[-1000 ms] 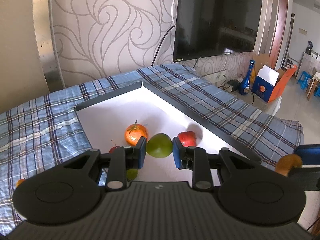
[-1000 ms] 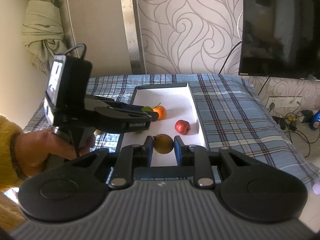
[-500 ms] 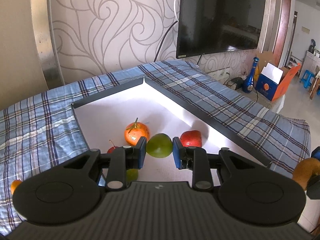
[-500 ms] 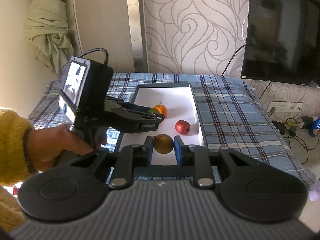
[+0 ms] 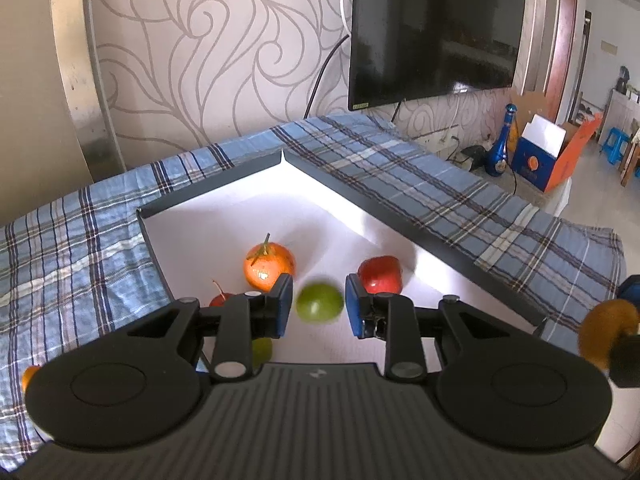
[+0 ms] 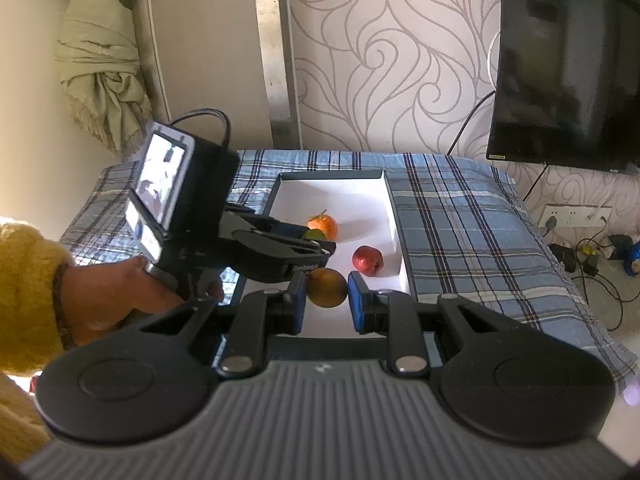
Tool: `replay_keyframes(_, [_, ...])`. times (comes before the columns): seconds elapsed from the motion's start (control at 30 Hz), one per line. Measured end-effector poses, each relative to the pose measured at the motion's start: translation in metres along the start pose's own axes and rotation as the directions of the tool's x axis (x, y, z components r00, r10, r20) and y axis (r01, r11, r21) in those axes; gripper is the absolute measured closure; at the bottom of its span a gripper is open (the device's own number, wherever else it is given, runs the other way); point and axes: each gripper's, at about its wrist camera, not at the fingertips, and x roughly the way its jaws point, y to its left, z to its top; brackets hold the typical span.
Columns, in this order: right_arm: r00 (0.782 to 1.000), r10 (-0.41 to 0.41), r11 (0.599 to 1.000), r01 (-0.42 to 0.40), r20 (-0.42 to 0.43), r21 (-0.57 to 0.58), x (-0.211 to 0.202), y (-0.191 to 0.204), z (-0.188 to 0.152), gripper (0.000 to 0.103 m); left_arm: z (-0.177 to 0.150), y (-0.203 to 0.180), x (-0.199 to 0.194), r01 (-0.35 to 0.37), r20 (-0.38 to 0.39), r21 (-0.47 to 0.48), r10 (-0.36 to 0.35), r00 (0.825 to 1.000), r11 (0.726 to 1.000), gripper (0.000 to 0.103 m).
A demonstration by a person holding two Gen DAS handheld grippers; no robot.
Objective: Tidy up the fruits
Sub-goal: 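Carry the green lime into the tray and open the left gripper, then carry the brown kiwi into the tray and open the right gripper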
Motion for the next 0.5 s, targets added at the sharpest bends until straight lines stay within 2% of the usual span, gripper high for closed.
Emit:
replay_keyframes(0.27, [1.000,0.023,0.999,-0.023,0.002,-0.030,0.004,0.005,0.003,0.078,0.001,0.002,-0.008,0.004,0.009,-0.008,-0.003,1.000,1.000,0.069])
replay_keyframes(0.5, [1.000,0.026,0.999,-0.026,0.001,-0.024,0.008,0.001,0.005,0.078,0.007,0.002,-0.026,0.008,0.050,-0.018,-0.007,0.999,1.000,0.069])
